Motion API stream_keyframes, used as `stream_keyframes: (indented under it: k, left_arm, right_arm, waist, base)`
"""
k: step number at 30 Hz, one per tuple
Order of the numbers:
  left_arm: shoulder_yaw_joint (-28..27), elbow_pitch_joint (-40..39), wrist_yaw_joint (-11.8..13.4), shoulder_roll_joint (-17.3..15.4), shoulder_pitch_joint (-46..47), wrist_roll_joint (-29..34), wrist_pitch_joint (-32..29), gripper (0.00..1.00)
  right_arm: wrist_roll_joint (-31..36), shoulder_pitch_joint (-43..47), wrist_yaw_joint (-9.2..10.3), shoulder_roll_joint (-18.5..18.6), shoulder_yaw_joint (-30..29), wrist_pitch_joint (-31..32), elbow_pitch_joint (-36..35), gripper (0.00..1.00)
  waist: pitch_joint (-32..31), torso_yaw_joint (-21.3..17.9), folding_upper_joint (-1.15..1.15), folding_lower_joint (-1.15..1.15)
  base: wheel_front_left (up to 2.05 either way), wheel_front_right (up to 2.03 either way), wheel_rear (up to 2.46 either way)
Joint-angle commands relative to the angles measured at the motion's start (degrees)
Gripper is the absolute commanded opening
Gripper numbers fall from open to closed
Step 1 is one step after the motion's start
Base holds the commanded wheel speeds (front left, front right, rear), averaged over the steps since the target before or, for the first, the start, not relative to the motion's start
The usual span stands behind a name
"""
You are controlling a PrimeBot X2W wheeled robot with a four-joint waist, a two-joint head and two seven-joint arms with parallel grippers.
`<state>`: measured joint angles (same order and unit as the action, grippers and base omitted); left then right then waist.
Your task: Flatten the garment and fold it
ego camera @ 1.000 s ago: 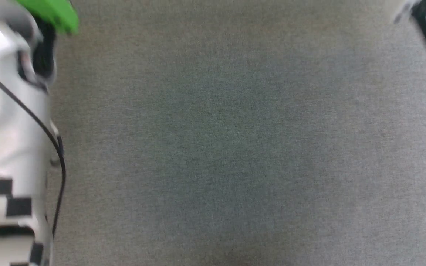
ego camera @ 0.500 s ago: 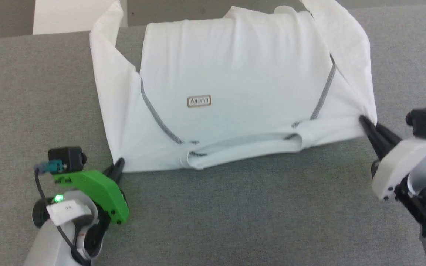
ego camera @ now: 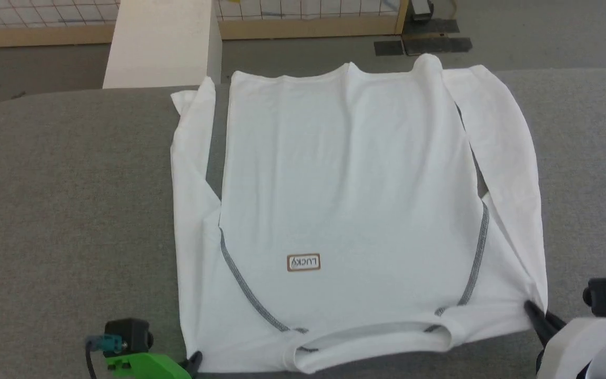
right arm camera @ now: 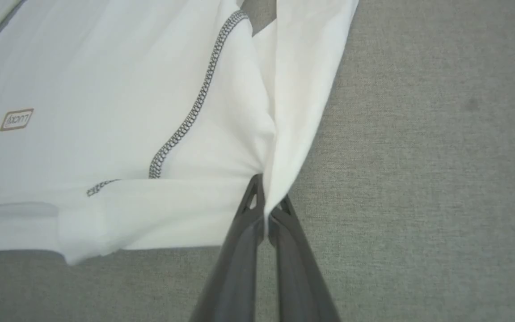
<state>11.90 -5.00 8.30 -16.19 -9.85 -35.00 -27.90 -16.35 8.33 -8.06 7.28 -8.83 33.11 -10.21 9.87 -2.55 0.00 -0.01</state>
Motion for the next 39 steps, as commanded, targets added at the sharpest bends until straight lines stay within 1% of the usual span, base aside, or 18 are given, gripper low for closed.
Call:
stream_keyframes:
  k: [1, 3, 6, 11, 12, 13, 14, 15, 18, 21, 24, 27, 30, 32, 33, 35, 38, 39]
  left_arm:
    - [-0.02, 0.70, 1.08, -0.70, -2.95, -0.74, -1.45, 0.00]
    - [0.46, 0.35, 1.21, -0.97, -4.21, -1.02, -2.64, 0.00]
    - [0.94, -0.01, 1.78, -1.38, -5.12, -0.71, -3.69, 0.00]
    - [1.98, 0.56, 2.12, -1.32, -5.30, 0.13, -3.71, 0.00]
    - [2.26, 0.72, 1.98, -1.03, -5.06, 0.39, -3.05, 0.47]
    - [2.42, 0.93, 1.93, -0.53, -4.92, 0.30, -2.59, 1.00]
    - [2.70, 1.19, 1.81, 0.04, -4.82, 0.09, -2.25, 1.00]
    - [2.98, 1.28, 1.61, 0.30, -4.71, 0.10, -1.96, 1.00]
    - [2.95, 0.77, 1.43, 1.71, -4.44, -0.56, -0.22, 1.00]
    - [2.26, -1.40, 0.99, 2.55, -4.06, -1.47, 1.45, 1.00]
    - [0.92, -4.01, 0.50, 2.16, -2.87, -1.07, 3.99, 1.00]
    - [-1.40, -5.77, -0.24, 1.29, 0.21, 0.52, 8.79, 1.00]
    - [-2.91, -5.31, -1.38, -0.68, 5.28, 3.56, 13.09, 1.00]
    - [-3.08, -3.98, -2.84, -2.75, 9.89, 6.28, 15.53, 1.00]
    - [-2.47, -3.09, -4.03, -4.51, 12.92, 8.64, 16.55, 1.00]
    - [-1.73, -0.91, -6.05, -6.58, 19.23, 11.32, 17.99, 1.00]
    - [-0.62, 3.48, -9.33, -8.93, 29.57, 13.61, 18.38, 1.00]
    - [-0.38, 4.82, -10.06, -9.34, 32.42, 13.99, 18.18, 1.00]
  right_arm:
    - [1.06, 1.56, 0.57, -0.46, -1.32, 1.11, -0.45, 0.00]
    - [1.52, 3.30, 0.57, -1.80, -2.30, 2.49, -0.44, 0.00]
    - [2.52, 4.83, 0.57, -2.73, -2.78, 3.90, 0.49, 0.00]
    - [3.33, 5.55, 0.57, -3.74, -1.10, 4.37, 4.16, 0.00]
    - [3.44, 5.54, 0.57, -3.84, -0.60, 4.18, 4.73, 0.04]
    - [3.44, 5.51, 0.57, -3.89, -0.28, 3.93, 5.05, 0.37]
    - [3.26, 5.55, 0.57, -3.95, 0.02, 3.59, 5.39, 0.84]
    - [2.89, 5.62, 0.57, -4.00, 0.09, 3.28, 5.62, 1.00]
    - [2.09, 6.69, 0.57, -4.17, -0.94, 0.59, 5.16, 1.00]
    - [1.43, 7.72, 0.57, -4.26, -2.55, -2.22, 2.67, 1.00]
    - [1.23, 7.67, 0.57, -4.30, -3.99, -6.91, -0.20, 1.00]
    - [1.42, 6.01, 0.57, -4.23, -3.63, -14.21, -2.49, 1.00]
    - [2.11, 3.79, 0.57, -2.91, -1.49, -21.36, -2.70, 1.00]
    - [2.59, 1.91, 0.57, -1.98, 0.03, -25.67, -2.18, 1.00]
    - [2.84, 0.58, 0.57, -1.51, 0.70, -27.88, -1.80, 1.00]
    - [3.33, -1.91, 0.57, -0.68, 1.75, -31.22, -0.84, 1.00]
    - [4.00, -6.01, 0.57, 0.69, 3.85, -35.18, 0.49, 1.00]
    - [4.19, -7.18, 0.57, 1.11, 4.56, -36.07, 0.83, 1.00]
  waist:
    - [-0.69, 0.60, 0.00, 0.01]
    - [-0.80, 0.69, 0.00, 0.01]
    - [-0.80, 0.68, 0.00, 0.01]
    - [-0.84, 0.38, 0.00, 0.01]
    - [-0.90, 0.35, 0.00, 0.01]
    - [-1.00, 0.34, 0.00, 0.01]
    - [-1.17, 0.34, 0.00, 0.01]
    - [-1.36, 0.35, 0.00, 0.01]
    - [-2.58, 0.62, 0.00, 0.01]
    - [-3.38, 0.83, 0.00, 0.01]
    - [-3.68, 0.39, 0.00, 0.01]
    - [-2.76, -0.78, 0.00, 0.01]
    - [-1.21, -1.85, 0.00, 0.01]
    - [0.60, -2.62, 0.00, 0.01]
    - [2.03, -3.01, 0.00, 0.01]
    - [4.59, -3.55, 0.00, 0.01]
    - [8.72, -4.70, 0.00, 0.01]
    - [9.77, -5.08, 0.00, 0.01]
  base:
    - [0.00, 0.00, 0.00]
    - [0.00, 0.00, 0.00]
    - [0.00, 0.00, 0.00]
    - [0.00, 0.00, 0.00]
    - [0.00, 0.00, 0.00]
    - [0.00, 0.00, 0.00]
    - [0.00, 0.00, 0.00]
    - [0.00, 0.00, 0.00]
    - [0.00, 0.00, 0.00]
    - [0.00, 0.00, 0.00]
    - [0.00, 0.00, 0.00]
    - [0.00, 0.00, 0.00]
    - [0.00, 0.00, 0.00]
    - [0.00, 0.00, 0.00]
    - [0.00, 0.00, 0.00]
    - [0.00, 0.00, 0.00]
    - [0.00, 0.00, 0.00]
    - [0.00, 0.00, 0.00]
